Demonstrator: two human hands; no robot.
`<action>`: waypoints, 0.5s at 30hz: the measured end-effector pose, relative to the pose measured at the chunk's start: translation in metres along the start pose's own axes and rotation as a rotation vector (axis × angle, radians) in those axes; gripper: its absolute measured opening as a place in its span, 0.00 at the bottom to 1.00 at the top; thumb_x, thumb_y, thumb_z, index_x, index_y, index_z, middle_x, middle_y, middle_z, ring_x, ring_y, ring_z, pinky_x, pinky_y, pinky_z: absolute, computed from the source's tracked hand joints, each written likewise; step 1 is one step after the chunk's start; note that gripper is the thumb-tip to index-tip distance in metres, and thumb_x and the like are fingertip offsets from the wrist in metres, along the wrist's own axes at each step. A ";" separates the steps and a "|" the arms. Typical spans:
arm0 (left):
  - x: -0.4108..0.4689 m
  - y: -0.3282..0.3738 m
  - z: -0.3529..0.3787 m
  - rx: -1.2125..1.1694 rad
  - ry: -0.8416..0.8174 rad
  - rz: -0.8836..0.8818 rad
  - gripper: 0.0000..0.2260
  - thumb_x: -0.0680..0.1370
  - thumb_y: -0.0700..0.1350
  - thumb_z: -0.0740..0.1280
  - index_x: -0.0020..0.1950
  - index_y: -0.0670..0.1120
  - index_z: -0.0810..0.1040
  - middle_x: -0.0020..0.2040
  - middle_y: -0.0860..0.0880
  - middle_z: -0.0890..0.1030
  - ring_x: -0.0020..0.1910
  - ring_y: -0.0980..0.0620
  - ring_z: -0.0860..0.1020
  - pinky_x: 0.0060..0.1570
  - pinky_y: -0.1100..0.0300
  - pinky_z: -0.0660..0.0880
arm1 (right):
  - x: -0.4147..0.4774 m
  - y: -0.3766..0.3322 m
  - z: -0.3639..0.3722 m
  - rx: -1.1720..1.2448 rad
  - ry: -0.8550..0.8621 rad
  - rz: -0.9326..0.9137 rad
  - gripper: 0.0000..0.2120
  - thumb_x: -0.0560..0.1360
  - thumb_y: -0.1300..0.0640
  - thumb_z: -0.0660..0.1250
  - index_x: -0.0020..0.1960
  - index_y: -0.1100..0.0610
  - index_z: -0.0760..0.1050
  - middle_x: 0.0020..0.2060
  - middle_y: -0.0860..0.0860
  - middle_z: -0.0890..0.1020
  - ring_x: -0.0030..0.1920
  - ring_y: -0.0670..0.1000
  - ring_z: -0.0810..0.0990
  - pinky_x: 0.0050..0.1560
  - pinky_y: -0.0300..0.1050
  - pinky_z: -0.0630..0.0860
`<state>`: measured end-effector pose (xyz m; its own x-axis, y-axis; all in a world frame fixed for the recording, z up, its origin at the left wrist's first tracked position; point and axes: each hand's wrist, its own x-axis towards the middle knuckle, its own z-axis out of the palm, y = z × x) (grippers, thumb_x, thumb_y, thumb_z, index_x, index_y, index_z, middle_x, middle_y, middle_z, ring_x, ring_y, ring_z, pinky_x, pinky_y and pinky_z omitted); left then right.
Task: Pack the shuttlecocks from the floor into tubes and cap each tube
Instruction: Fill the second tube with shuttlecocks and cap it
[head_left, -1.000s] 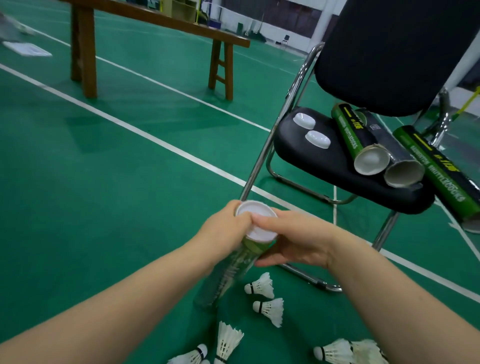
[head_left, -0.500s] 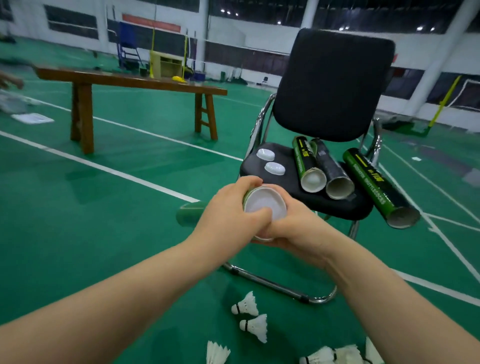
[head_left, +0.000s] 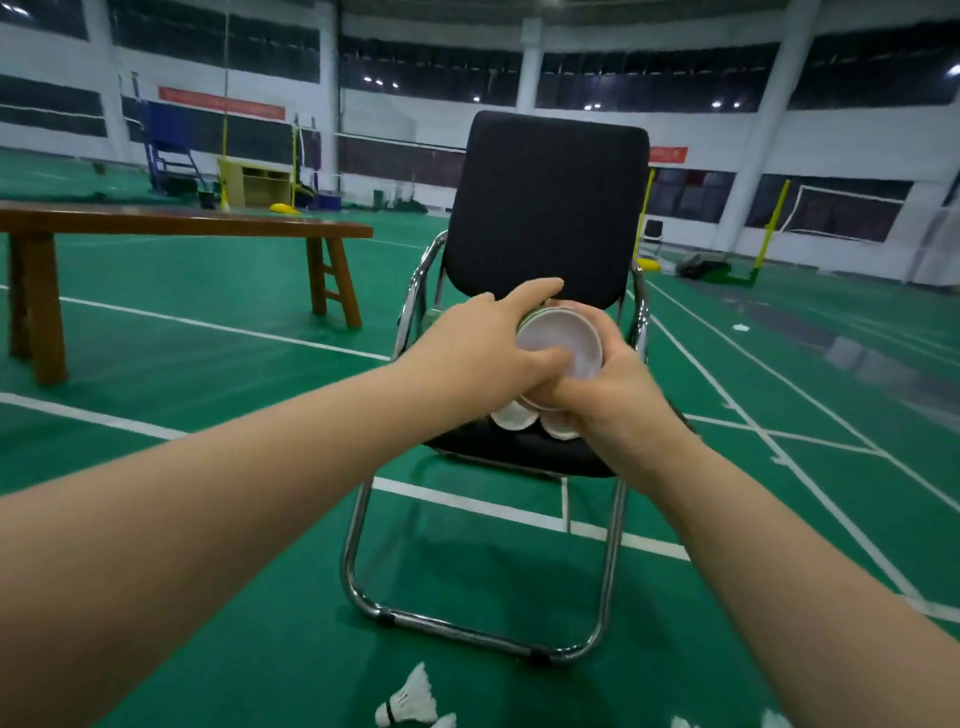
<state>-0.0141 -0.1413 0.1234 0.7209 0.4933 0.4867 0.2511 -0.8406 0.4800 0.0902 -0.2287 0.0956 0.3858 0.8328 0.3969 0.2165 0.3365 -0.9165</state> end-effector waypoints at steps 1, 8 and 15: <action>0.012 0.001 0.007 0.023 -0.012 0.019 0.28 0.75 0.55 0.63 0.73 0.63 0.56 0.55 0.47 0.76 0.46 0.50 0.76 0.40 0.60 0.71 | 0.006 0.002 -0.011 -0.039 0.027 -0.024 0.30 0.62 0.70 0.75 0.57 0.49 0.70 0.49 0.53 0.80 0.44 0.49 0.81 0.39 0.38 0.77; 0.075 -0.006 0.073 -0.130 -0.051 0.141 0.30 0.76 0.52 0.66 0.74 0.58 0.56 0.67 0.49 0.71 0.62 0.51 0.71 0.53 0.64 0.65 | 0.043 0.031 -0.079 -0.352 0.134 -0.138 0.30 0.62 0.67 0.77 0.53 0.43 0.69 0.49 0.41 0.77 0.45 0.38 0.78 0.48 0.36 0.77; 0.107 -0.025 0.137 -0.097 -0.188 0.069 0.32 0.74 0.51 0.69 0.74 0.52 0.57 0.65 0.46 0.74 0.58 0.48 0.74 0.53 0.60 0.68 | 0.060 0.074 -0.126 -0.665 0.016 -0.038 0.29 0.64 0.64 0.75 0.58 0.45 0.66 0.55 0.45 0.74 0.56 0.46 0.74 0.53 0.32 0.68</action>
<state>0.1452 -0.0981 0.0635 0.8443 0.3772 0.3807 0.1403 -0.8411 0.5223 0.2422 -0.2092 0.0575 0.3788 0.8174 0.4341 0.7354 0.0189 -0.6774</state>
